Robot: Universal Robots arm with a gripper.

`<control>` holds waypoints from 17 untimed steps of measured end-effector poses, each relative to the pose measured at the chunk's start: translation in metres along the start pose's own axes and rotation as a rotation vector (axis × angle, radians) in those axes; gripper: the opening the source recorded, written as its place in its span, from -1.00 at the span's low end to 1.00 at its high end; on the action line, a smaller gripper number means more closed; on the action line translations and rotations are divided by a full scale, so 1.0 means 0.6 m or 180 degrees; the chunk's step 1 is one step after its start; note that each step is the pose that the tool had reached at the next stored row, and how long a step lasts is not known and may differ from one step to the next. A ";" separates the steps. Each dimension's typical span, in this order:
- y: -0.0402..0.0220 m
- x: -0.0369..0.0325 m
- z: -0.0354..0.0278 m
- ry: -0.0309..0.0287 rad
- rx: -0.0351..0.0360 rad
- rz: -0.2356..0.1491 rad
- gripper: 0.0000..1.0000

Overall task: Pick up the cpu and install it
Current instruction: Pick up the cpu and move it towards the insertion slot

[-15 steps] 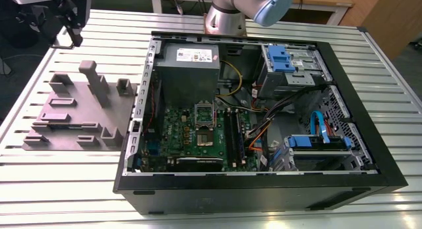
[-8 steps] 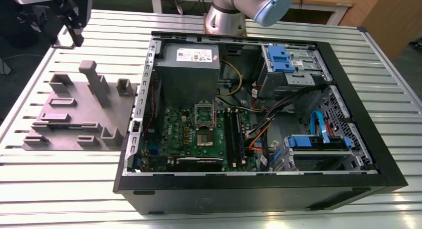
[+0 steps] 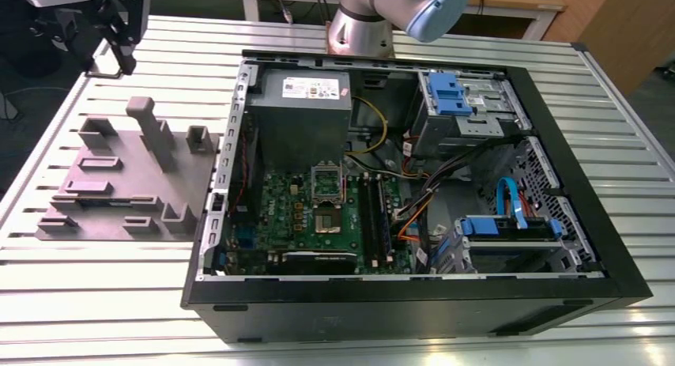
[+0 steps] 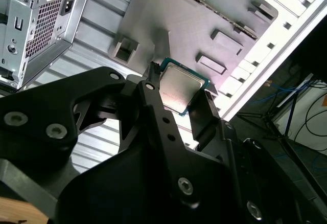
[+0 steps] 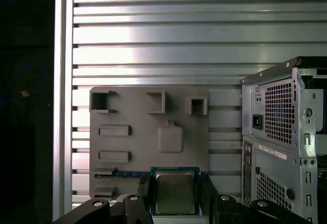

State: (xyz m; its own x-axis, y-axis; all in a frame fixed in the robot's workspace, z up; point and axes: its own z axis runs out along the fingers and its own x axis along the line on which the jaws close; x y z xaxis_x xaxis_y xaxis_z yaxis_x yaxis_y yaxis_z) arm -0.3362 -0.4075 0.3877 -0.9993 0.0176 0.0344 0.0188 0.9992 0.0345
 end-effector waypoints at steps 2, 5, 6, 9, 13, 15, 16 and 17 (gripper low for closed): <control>0.000 -0.001 0.000 0.0000 0.0000 0.0000 -0.06; 0.000 -0.002 0.000 0.0000 0.0000 0.0000 -0.06; 0.000 -0.002 0.000 0.0000 0.0000 0.0000 -0.06; 0.000 -0.002 0.000 0.0000 0.0000 0.0000 -0.06; 0.000 -0.006 0.000 0.0000 0.0000 0.0000 -0.06; 0.000 -0.006 0.000 0.0000 0.0000 0.0000 -0.06; 0.000 -0.006 0.000 0.0000 0.0000 0.0000 -0.06; 0.000 -0.011 0.000 0.0000 0.0000 0.0000 -0.06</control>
State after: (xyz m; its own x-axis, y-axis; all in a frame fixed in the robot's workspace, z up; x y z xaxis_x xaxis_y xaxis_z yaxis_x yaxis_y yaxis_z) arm -0.3298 -0.4075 0.3877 -0.9993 0.0176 0.0345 0.0188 0.9992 0.0344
